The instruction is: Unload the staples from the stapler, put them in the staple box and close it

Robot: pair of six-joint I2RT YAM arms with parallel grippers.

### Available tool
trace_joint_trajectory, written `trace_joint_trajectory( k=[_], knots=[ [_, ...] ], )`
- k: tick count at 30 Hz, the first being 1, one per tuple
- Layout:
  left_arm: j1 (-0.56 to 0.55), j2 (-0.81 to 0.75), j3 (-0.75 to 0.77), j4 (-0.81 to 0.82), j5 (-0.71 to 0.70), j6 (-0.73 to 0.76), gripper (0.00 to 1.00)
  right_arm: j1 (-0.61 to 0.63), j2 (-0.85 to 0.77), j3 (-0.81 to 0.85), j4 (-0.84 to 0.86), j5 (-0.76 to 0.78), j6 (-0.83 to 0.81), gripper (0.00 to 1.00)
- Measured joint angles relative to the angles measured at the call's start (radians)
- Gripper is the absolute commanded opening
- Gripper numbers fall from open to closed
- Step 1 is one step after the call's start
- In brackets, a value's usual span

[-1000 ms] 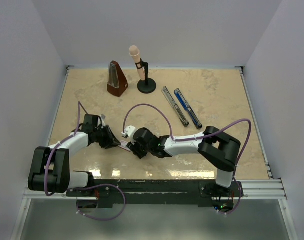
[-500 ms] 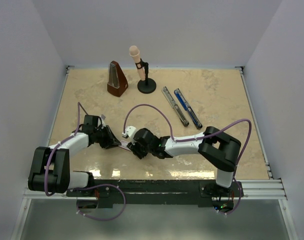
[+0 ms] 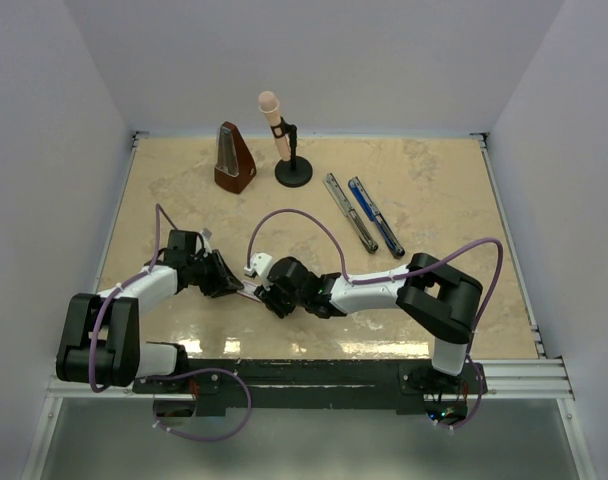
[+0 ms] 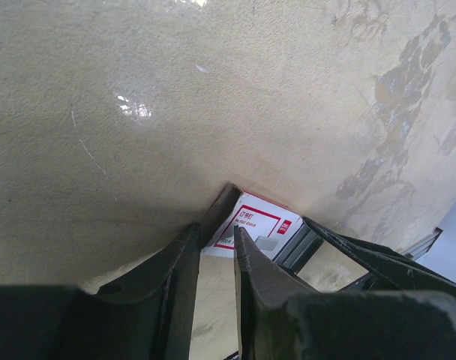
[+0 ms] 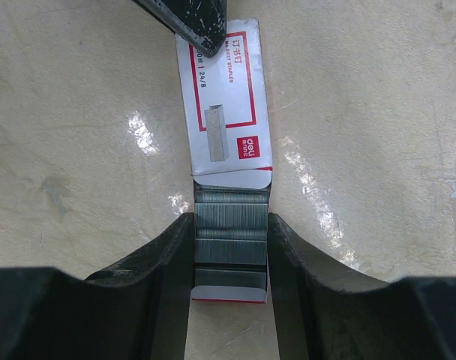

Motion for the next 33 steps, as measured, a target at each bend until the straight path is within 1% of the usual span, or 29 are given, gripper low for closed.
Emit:
trace_joint_trajectory(
  k=[23,33],
  knots=[
    [0.000,0.028,-0.003,0.046,0.036,0.004,0.28,0.000,0.003,-0.008,0.025,-0.008,-0.042,0.32],
    [0.000,0.038,0.002,0.048,0.042,0.011,0.27,0.001,-0.002,-0.035,0.074,-0.008,-0.058,0.32]
  ],
)
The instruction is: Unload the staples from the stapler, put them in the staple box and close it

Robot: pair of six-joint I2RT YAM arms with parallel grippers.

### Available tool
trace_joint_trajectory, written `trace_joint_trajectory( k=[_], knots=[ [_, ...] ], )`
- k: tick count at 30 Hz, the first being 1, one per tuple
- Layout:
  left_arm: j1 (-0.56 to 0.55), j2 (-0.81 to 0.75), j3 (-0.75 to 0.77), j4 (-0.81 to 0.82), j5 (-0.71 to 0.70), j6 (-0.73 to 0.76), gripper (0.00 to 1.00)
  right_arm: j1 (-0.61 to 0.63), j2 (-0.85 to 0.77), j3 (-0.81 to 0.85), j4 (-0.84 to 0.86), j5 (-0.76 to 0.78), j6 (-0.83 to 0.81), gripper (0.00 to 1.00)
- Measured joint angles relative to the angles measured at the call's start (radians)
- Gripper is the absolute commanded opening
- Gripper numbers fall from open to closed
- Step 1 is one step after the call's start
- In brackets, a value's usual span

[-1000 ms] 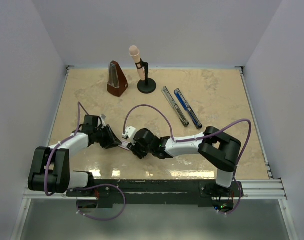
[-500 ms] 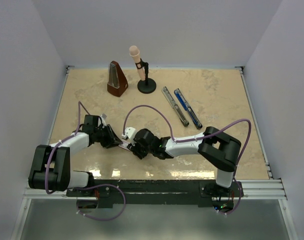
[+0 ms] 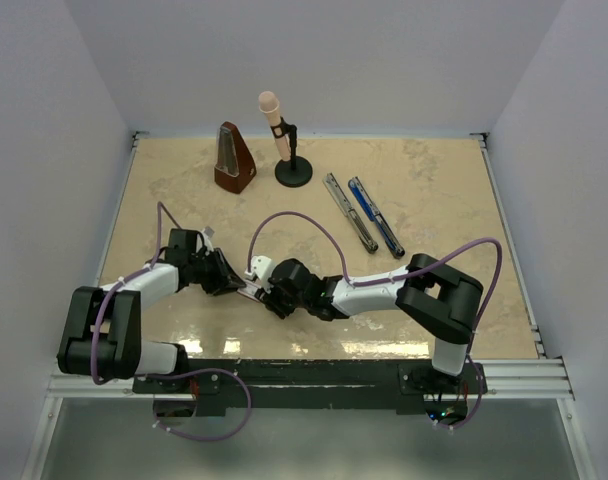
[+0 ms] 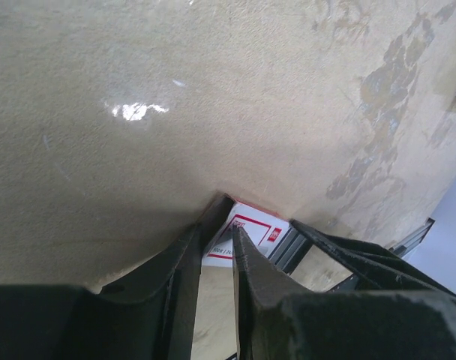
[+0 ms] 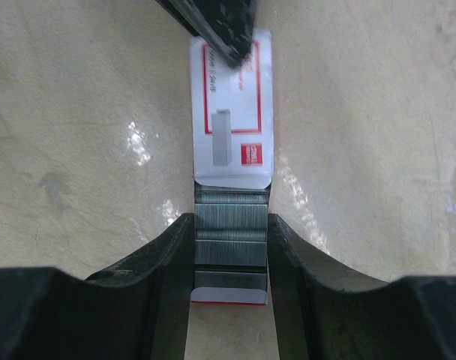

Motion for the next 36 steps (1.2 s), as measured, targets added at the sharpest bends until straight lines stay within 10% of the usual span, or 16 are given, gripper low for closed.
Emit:
trace_joint_trajectory(
  k=[11,27,36],
  knots=[
    [-0.013,0.026,0.012,0.012,0.012,0.000,0.25,0.003,0.019,-0.011,0.080,-0.003,-0.034,0.34],
    [-0.047,-0.009,-0.014,0.018,-0.005,-0.029,0.25,0.000,-0.006,-0.008,0.020,0.043,-0.029,0.65],
    [-0.130,-0.058,-0.062,0.047,-0.018,-0.100,0.25,-0.061,-0.153,-0.012,-0.148,0.036,0.068,0.59]
  ],
)
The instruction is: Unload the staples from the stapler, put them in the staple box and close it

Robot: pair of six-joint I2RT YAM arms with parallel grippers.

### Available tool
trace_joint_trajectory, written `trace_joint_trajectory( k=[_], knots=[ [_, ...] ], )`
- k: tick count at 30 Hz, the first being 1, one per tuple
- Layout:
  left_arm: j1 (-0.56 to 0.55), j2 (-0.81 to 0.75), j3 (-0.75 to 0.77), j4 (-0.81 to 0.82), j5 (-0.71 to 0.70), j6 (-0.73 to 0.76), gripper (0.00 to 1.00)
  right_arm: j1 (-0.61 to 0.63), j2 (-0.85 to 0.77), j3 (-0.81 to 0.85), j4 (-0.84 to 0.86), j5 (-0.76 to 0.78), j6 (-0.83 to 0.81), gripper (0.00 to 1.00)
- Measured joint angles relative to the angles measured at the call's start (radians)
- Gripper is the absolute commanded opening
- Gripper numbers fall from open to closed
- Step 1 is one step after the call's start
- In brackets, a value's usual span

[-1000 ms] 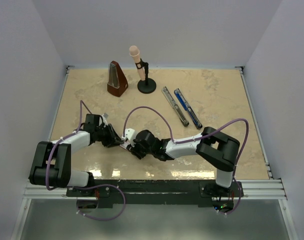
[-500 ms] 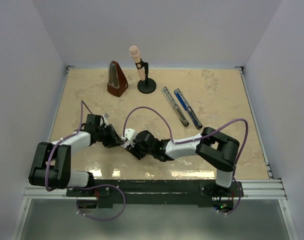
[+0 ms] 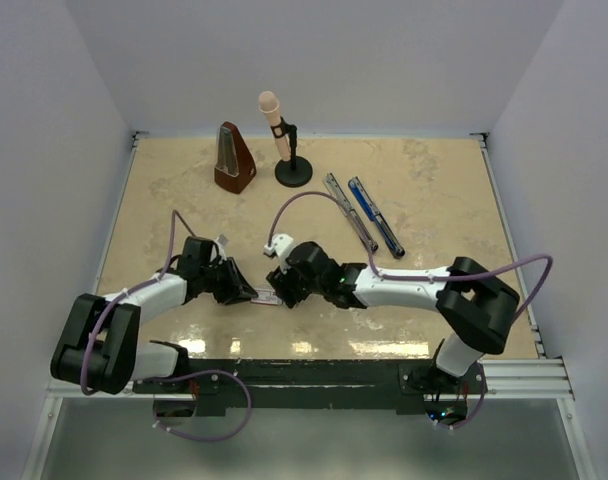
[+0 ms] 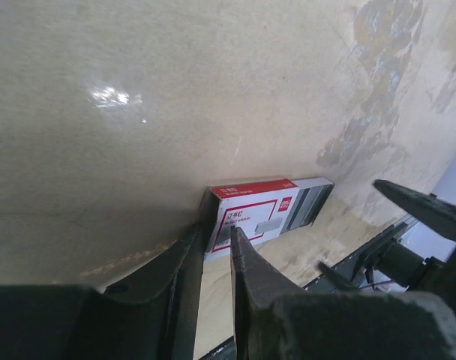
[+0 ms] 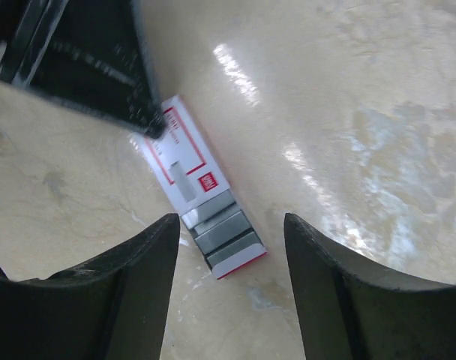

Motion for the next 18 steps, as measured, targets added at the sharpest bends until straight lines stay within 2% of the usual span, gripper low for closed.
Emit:
trace_joint_trajectory(
  k=[4,8,13,18],
  knots=[
    [-0.042,-0.010,-0.013,0.021,-0.010,-0.040,0.27,-0.094,-0.093,-0.038,0.002,-0.051,0.116,0.51],
    [-0.066,-0.044,-0.033,0.024,-0.024,-0.070,0.36,-0.183,-0.140,-0.105,0.014,-0.100,0.225,0.48],
    [-0.068,-0.055,-0.032,0.019,-0.041,-0.077,0.36,-0.196,-0.135,-0.151,0.016,-0.154,0.320,0.45],
    [-0.068,-0.055,-0.017,-0.010,-0.067,-0.072,0.31,-0.196,-0.132,-0.172,0.039,-0.191,0.383,0.39]
  ],
)
